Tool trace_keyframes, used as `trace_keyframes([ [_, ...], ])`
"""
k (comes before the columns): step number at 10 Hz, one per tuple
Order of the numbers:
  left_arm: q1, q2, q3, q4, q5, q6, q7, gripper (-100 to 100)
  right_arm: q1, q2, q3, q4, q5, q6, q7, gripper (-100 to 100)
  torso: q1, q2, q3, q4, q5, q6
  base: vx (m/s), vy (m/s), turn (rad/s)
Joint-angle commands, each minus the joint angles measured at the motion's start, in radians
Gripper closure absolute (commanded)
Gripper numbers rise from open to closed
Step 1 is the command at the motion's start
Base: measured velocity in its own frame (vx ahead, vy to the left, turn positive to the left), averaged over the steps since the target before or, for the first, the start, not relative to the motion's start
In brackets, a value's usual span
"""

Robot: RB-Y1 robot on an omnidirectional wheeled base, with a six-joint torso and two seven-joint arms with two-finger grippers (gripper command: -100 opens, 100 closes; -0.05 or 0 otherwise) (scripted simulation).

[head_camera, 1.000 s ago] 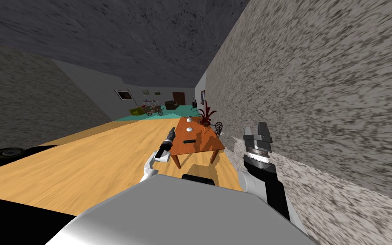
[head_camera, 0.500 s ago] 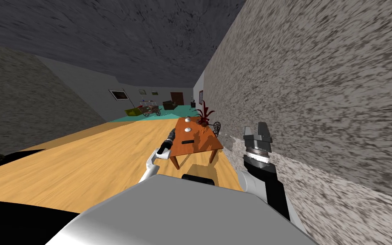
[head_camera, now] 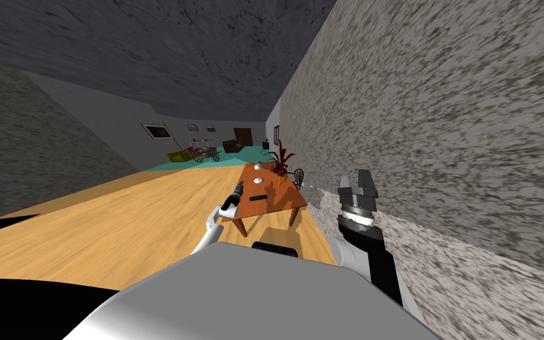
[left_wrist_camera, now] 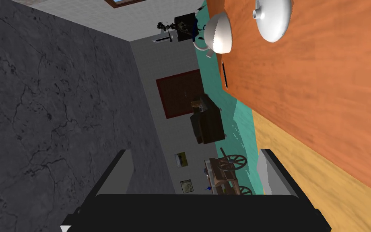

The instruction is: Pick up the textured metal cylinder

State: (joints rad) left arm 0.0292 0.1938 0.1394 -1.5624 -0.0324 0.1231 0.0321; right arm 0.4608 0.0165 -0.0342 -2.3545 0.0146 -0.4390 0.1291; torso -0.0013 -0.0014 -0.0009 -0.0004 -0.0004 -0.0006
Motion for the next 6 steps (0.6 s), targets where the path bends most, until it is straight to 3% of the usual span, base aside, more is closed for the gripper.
trace_keyframes([
  [1,-0.029,-0.001,0.012,0.050,0.002,0.050,0.006,-100,0.000,0.000,0.000,0.000,0.000,0.000,0.000,0,0.000,0.000,0.000,0.000,0.000,0.000,0.020,-0.018,-0.078],
  [6,-0.108,-0.001,0.046,0.183,0.013,0.182,0.025,-100,0.000,0.000,0.000,0.000,0.000,0.000,0.000,0,0.000,0.000,0.000,0.000,0.000,0.000,0.023,-0.027,-0.069],
])
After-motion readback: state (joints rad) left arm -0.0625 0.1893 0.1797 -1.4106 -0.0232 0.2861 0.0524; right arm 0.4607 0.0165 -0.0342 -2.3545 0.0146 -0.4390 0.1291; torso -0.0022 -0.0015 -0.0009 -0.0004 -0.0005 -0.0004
